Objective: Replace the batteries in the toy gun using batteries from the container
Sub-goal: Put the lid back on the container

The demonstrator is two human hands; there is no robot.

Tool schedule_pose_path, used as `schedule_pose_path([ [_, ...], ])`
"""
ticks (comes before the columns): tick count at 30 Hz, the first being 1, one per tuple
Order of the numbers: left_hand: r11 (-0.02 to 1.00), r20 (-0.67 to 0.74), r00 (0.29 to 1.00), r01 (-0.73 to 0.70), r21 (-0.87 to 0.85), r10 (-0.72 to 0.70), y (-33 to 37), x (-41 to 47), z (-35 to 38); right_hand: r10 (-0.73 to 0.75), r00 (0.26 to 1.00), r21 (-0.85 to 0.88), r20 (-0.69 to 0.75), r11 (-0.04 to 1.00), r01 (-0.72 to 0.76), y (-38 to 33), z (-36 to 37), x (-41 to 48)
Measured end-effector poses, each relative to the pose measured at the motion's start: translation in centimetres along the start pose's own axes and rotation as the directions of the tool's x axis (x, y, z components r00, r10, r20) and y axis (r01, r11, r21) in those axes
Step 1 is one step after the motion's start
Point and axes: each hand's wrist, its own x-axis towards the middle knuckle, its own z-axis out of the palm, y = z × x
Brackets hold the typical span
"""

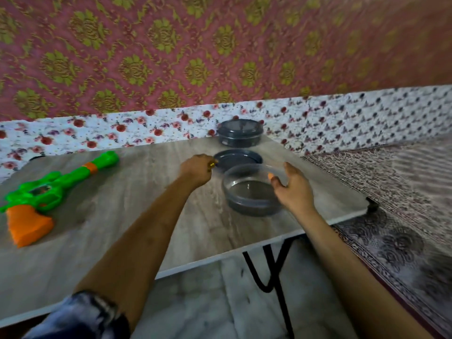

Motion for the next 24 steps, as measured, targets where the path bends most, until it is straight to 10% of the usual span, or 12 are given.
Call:
schedule_pose_path([
  [6, 0.996, 0.151, 0.987, -0.060, 0.068, 0.049, 1.7, 2.8, 2.6, 0.094, 0.995, 0.128, 0.042, 0.987, -0.099, 1.3, 1.4, -0.3],
  [10, 0.988, 0.011, 0.992, 0.127, 0.089, -0.128, 1.3, 3.5, 4.4, 0.094, 0.994, 0.244, -0.051, 0.967, -0.079, 1.7, 2.5, -0.9],
  [18, 0.994, -0.178, 0.984, 0.008, 0.105, 0.011, -0.7, 1.8, 2.2, 0.112, 0.991, 0.376, -0.073, 0.923, -0.076, 1.6, 2.9, -0.1],
  [24, 0.896, -0.403, 0.899, -0.028, -0.442, -0.170, -0.3, -1.0, -4.7, 0.118, 0.991, 0.445, -0.062, 0.892, -0.078, 1.7, 3.0, -0.2],
])
